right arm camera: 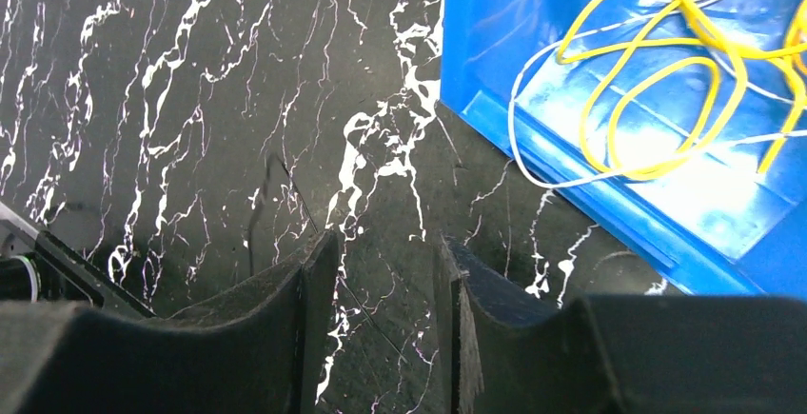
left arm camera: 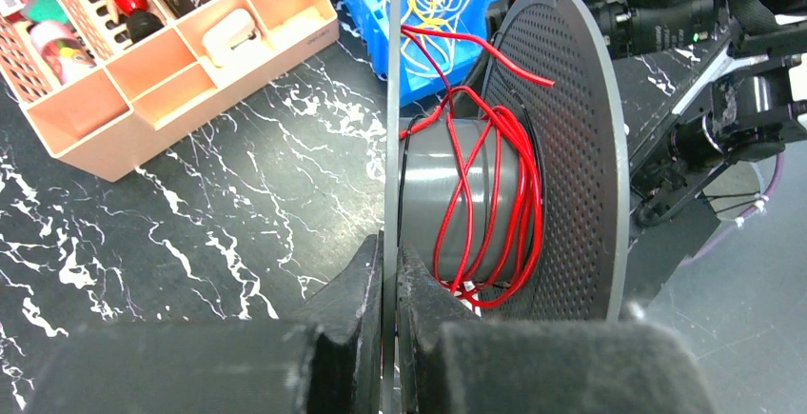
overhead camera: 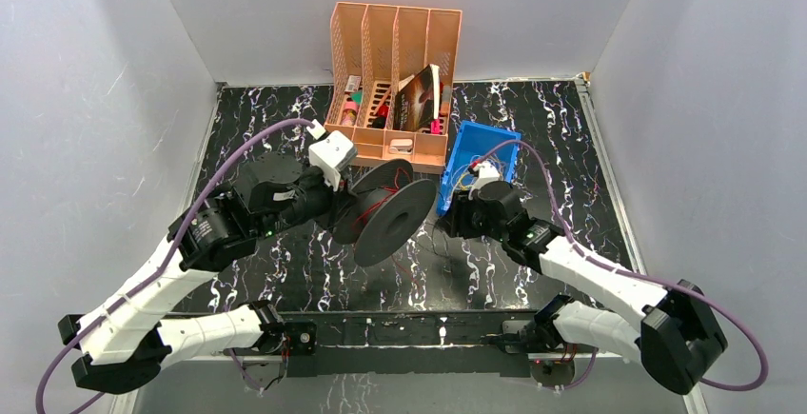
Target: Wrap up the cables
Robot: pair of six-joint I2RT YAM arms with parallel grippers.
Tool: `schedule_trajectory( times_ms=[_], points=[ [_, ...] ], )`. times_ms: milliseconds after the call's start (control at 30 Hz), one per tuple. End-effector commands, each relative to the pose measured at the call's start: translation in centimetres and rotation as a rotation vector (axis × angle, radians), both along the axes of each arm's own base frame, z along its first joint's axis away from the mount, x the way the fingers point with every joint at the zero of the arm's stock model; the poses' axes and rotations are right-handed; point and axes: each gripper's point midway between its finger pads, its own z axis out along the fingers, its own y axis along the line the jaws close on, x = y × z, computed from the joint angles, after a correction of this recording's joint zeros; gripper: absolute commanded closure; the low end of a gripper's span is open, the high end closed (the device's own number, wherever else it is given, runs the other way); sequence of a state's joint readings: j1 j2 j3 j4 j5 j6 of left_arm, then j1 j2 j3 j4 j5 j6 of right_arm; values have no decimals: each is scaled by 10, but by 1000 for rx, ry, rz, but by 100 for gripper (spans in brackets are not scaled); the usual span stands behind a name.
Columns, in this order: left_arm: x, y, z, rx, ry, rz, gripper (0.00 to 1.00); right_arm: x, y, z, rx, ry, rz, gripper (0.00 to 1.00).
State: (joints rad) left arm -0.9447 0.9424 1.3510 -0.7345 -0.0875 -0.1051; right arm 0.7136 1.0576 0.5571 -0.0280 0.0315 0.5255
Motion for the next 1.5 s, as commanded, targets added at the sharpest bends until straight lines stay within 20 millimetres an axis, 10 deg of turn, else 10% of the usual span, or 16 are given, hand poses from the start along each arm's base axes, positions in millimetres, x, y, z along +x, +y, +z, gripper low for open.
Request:
schedule_trajectory(
  times_ms=[0,533,933,1467],
  points=[
    [5,-1,45,-109,-86,25,100,5,-14,10,5,-49,-79,50],
    [7,-1,75,-159,-129,26,100,-8,-27,0,-5,-60,-76,43],
    [2,-6,78,-185,-113,1,100,-40,11,-8,190,30,122,42],
    [-1,-5,79,-197,-106,-3,100,-24,7,-4,141,-23,79,42]
  ],
)
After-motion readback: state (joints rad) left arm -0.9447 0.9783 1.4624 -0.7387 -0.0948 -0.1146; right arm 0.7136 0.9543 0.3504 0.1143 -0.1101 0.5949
